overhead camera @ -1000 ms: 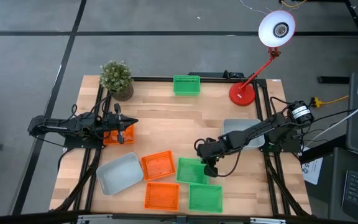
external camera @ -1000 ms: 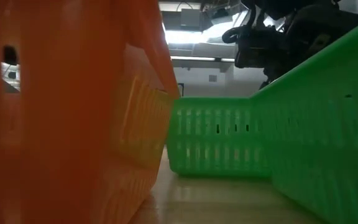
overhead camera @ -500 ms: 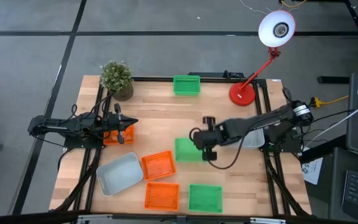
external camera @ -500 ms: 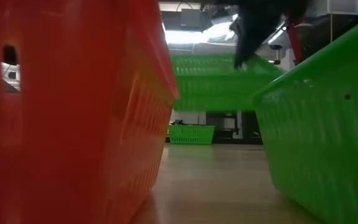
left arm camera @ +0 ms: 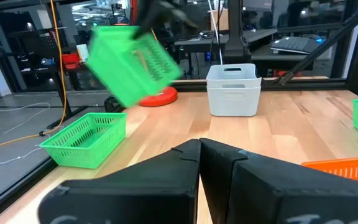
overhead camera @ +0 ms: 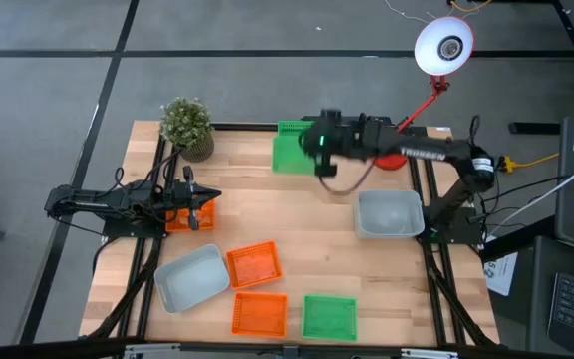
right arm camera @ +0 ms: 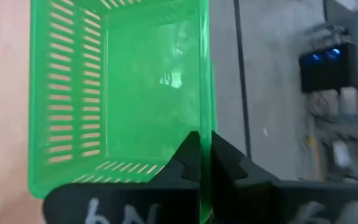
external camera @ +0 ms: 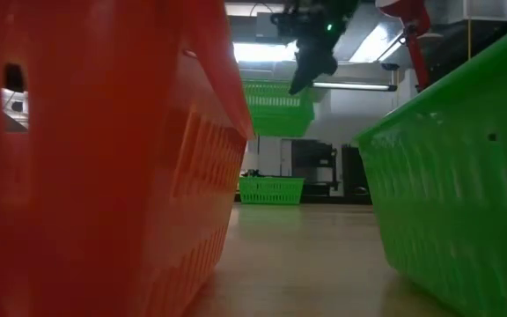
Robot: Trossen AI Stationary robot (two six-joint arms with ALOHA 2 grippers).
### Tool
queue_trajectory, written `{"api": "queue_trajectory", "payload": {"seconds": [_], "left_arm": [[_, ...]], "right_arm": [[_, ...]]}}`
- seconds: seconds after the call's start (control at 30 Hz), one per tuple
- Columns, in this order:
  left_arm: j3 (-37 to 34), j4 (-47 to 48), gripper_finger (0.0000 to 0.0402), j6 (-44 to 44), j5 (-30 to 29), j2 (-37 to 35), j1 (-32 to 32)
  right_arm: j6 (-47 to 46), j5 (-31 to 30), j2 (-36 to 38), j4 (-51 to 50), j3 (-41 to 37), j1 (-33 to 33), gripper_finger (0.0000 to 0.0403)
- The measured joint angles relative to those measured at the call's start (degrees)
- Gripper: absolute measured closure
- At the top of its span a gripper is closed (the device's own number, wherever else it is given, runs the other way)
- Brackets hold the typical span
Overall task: Stack baskets by color
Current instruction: Stack the center green bin onto the top center green bin
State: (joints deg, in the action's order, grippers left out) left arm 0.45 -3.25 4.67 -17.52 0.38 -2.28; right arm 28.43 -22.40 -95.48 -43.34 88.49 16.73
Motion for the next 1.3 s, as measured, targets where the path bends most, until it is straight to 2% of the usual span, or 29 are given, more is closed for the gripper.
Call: {"api": "queue_trajectory", "payload": {"seconds": [0.17,0.3,0.4,0.57,0.83,1.3], "left_arm": [[0.0,0.0,0.0401,0.0,0.0,0.0,0.0],[0.0,0.0,0.0401,1.1,0.0,0.0,0.0],[0.0,0.0,0.0401,2.4,-0.1,0.0,0.0],[0.0,0.0,0.0401,3.6,0.0,0.0,0.0],[0.0,0.0,0.0401,3.5,0.0,0.0,0.0],[0.0,0.0,0.0401,3.5,0.0,0.0,0.0]], "right_arm": [[9.7,19.4,-0.1,7.6,0.0,13.7,0.0401],[11.1,30.6,-2.4,10.8,0.0,22.4,0.0401],[10.8,39.9,-6.2,11.2,0.0,27.2,0.0401],[7.7,49.3,-13.3,12.0,0.5,30.9,0.0401],[7.9,48.9,-18.7,8.5,6.8,31.5,0.0401],[8.2,44.5,-22.3,8.8,7.0,31.5,0.0395]]}}
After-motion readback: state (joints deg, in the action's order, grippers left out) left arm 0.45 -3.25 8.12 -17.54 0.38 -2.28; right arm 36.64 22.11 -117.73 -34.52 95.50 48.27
